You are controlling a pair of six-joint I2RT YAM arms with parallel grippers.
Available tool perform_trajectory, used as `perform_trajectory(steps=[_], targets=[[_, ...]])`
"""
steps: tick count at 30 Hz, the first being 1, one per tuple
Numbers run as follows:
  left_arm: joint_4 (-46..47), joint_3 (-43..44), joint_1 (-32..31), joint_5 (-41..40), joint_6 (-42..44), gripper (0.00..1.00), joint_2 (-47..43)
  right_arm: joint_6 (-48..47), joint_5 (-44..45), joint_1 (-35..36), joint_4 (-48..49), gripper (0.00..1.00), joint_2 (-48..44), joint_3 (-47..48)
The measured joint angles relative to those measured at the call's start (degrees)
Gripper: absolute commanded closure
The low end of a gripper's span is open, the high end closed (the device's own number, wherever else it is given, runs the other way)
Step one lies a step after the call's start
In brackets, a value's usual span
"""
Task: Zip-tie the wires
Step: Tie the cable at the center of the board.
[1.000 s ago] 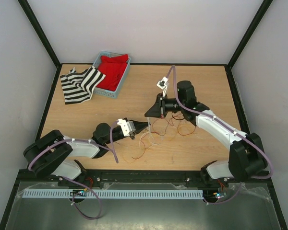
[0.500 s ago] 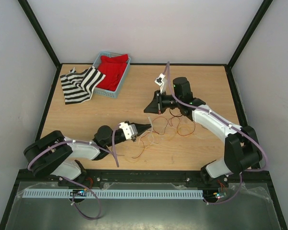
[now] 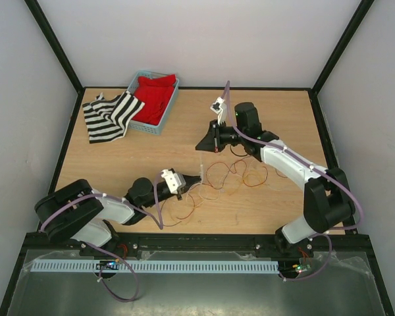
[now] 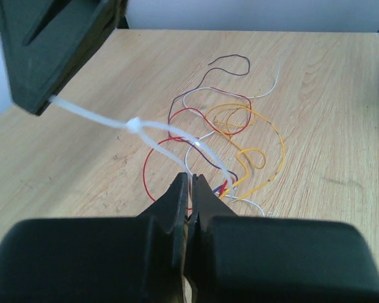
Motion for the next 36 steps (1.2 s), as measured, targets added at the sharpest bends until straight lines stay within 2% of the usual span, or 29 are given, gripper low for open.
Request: perform_trajectory(steps=[3,6,8,10,15,22,30,36], targets=[[0.02,-0.37,2.21,-0.15,-3.08,0.68,-0.02,0.33,-0.22,-0.09,2.4,1.0,-0.66,-2.25],[-0.11,-0.57,4.94,0.5,-6.36,0.48,-0.02,1.31,-0.66,-0.22,5.86,1.0,-2.54,-6.8],[-0.13,-0.57,6.21,0.74,-7.76,0.36,-0.04,2.21,-1.14,-0.31,8.31,1.0,-3.63,-9.84],[-0.15,-0.61,7.39,0.81,-9.33,0.29,-0.24,2.91,-1.53,-0.31,9.9,1.0,-4.2,-11.98],[-0.35,-1.27,10.47,1.79,-13.31,0.27,-2.51,3.78,-2.12,-0.33,12.5,1.0,-4.7,-13.81],[-0.46,2.51,11.85,8.83,-18.12,0.29,-3.39,6.8,-3.13,-0.33,15.69,1.0,-6.93,-15.28],[-0.57,10.56,12.0,16.24,-24.65,0.39,4.9,9.64,-3.43,-0.55,18.12,1.0,-8.61,-17.0],[-0.63,11.52,11.91,18.16,-26.18,0.46,7.58,10.29,-3.41,-0.48,18.51,1.0,-9.53,-17.11]])
